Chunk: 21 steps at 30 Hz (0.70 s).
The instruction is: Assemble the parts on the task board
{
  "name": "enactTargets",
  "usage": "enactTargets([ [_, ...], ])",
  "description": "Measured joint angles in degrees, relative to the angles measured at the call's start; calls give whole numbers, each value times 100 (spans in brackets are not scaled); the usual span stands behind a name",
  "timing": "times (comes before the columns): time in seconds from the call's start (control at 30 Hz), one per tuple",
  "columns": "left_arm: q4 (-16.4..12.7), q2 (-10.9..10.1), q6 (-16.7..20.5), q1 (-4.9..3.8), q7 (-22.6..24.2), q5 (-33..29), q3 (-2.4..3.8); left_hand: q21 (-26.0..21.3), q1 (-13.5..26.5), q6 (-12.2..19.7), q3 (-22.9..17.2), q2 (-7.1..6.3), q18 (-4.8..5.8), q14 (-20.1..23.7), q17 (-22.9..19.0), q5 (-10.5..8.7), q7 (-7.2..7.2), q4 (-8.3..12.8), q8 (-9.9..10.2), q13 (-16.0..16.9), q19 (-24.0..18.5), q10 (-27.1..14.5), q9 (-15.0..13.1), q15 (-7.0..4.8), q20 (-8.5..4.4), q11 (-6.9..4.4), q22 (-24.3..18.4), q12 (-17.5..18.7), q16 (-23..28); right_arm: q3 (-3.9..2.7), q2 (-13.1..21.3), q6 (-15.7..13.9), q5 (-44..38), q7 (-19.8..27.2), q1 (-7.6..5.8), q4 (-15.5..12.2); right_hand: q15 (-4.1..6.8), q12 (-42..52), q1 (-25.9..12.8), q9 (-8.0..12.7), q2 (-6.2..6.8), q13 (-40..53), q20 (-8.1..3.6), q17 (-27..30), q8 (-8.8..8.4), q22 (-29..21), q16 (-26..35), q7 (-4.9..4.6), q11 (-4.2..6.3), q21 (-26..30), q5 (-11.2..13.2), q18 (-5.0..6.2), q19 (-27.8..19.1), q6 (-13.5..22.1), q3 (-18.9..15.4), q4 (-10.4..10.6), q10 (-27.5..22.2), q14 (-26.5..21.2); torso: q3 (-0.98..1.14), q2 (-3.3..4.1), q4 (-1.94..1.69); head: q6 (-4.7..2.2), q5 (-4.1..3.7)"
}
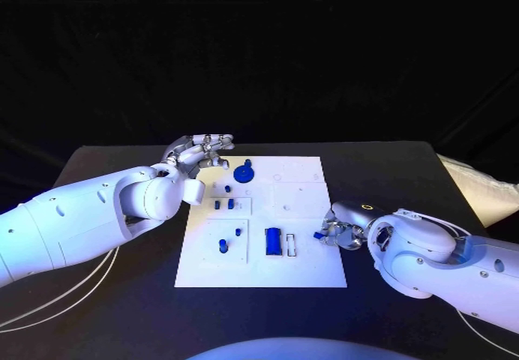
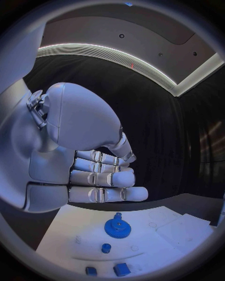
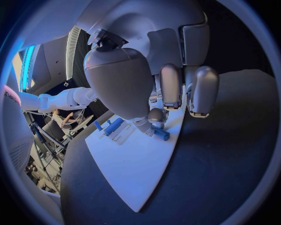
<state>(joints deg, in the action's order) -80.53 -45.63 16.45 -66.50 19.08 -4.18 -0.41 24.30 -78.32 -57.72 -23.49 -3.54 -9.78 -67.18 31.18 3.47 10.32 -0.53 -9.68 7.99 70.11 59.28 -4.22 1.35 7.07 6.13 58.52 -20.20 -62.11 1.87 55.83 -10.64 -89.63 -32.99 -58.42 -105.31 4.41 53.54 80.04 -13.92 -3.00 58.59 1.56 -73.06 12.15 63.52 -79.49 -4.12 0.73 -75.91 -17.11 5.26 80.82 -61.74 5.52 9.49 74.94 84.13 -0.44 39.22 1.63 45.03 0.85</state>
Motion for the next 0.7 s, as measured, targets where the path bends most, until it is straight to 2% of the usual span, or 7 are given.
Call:
enactTargets([
  [0.13, 2, 5, 0, 0, -1, 0, 0, 0, 0, 0, 0, 0, 0, 0, 0, 0, 0, 0, 0, 0, 0, 0, 0, 0, 0, 0, -5, 0, 0, 23, 12, -284, 679, 75, 13, -28, 0, 58, -235, -44, 175, 71, -15, -40, 0, 30, -33, 18, 10, -39, -13, 0, 15, -21, 401, 123, 13, 0, -3, 1, -2, -4, -3],
  [0.3, 2, 6, 1, 0, -2, 0, 0, 0, 0, 20, 0, 0, 0, 0, 0, 0, -20, 0, 1, -1, 0, 0, 0, 0, 0, 0, -5, 0, 0, 57, 2, -645, 1407, 252, 47, -44, 0, 383, -445, -44, 385, 365, -32, -160, -2, 159, -105, 0, 14, -109, -304, 1, 75, -86, 815, 135, 183, 0, 1, 4, 0, 1, 13],
  [0.5, 4, 8, 1, 0, -2, 0, 0, 0, 0, 20, 0, 0, 0, 0, 0, 0, -20, 0, 1, -1, 0, 0, 0, 0, 0, 0, -5, 0, 0, 65, -72, -919, 2049, 440, 56, -44, 0, 392, -581, -44, 521, 422, -32, -170, 7, 171, -105, 16, 11, -111, -399, 0, 75, -105, 938, 179, 195, 0, 1, 3, 0, 1, 16],
  [0.7, 6, 12, 1, 1, -3, 0, 0, 0, 0, 20, 0, 0, 0, 0, 0, 0, -20, 0, 1, -1, 0, 0, 0, 0, 0, 0, -4, 0, 0, 63, -192, -1019, 2403, 567, 53, -11, 0, 423, -673, -51, 566, 444, -32, -184, 59, 190, -133, 25, 10, -111, -455, 0, 75, -114, 954, 195, 196, 0, 1, 1, 0, -6, 20],
])
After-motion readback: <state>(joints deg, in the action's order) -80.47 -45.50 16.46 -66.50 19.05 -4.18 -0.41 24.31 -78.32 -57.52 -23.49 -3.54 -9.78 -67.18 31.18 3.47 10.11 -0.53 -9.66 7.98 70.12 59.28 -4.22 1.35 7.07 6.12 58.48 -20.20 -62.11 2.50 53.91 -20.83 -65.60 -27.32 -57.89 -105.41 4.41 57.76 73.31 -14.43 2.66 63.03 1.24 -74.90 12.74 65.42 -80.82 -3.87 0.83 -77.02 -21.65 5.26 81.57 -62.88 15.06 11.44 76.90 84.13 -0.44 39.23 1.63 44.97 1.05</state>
